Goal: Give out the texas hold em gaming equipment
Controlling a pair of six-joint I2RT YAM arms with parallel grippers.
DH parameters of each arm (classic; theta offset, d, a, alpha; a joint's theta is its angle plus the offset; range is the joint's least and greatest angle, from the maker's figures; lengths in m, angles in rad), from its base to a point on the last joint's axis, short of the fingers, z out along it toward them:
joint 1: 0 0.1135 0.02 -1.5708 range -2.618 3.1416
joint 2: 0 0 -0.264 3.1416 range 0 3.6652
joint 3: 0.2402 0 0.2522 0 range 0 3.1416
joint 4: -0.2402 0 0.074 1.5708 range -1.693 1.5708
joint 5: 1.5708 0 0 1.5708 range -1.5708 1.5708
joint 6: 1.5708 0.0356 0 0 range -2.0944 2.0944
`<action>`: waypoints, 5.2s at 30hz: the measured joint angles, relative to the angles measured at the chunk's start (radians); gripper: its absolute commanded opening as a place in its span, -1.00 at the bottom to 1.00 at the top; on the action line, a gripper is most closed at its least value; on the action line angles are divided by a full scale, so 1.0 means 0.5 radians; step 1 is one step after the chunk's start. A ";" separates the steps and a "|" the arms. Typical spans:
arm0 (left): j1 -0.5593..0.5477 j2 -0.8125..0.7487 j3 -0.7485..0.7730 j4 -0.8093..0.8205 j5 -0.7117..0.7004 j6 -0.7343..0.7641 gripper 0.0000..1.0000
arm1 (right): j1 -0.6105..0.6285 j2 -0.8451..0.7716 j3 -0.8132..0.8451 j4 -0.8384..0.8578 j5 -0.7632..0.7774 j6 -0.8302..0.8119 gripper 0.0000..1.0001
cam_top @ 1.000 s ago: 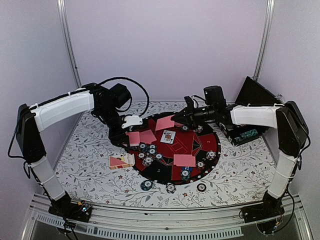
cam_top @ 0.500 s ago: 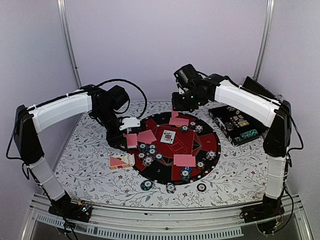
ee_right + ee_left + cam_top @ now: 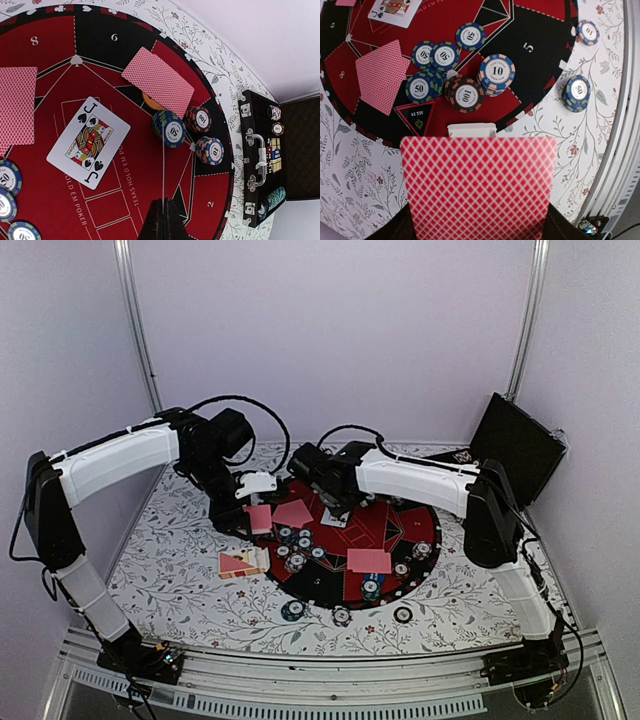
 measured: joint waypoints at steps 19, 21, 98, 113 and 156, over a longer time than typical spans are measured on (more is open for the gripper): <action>0.000 0.000 0.001 -0.008 0.006 0.001 -1.00 | 0.005 0.314 0.117 0.127 -0.108 -0.133 -1.00; 0.000 0.000 0.002 -0.008 0.006 0.001 -1.00 | 0.005 0.335 0.117 0.143 -0.147 -0.133 -1.00; -0.029 0.047 0.186 -0.002 0.003 -0.038 -1.00 | -0.174 -0.311 -1.154 2.615 -3.235 1.575 0.61; -0.046 0.062 0.185 -0.005 0.004 -0.045 -1.00 | -0.105 -0.037 -0.897 2.825 -3.317 1.793 0.49; -0.060 0.066 0.140 -0.003 -0.018 -0.043 -1.00 | -0.304 -0.420 -1.476 3.102 -3.367 1.814 -0.99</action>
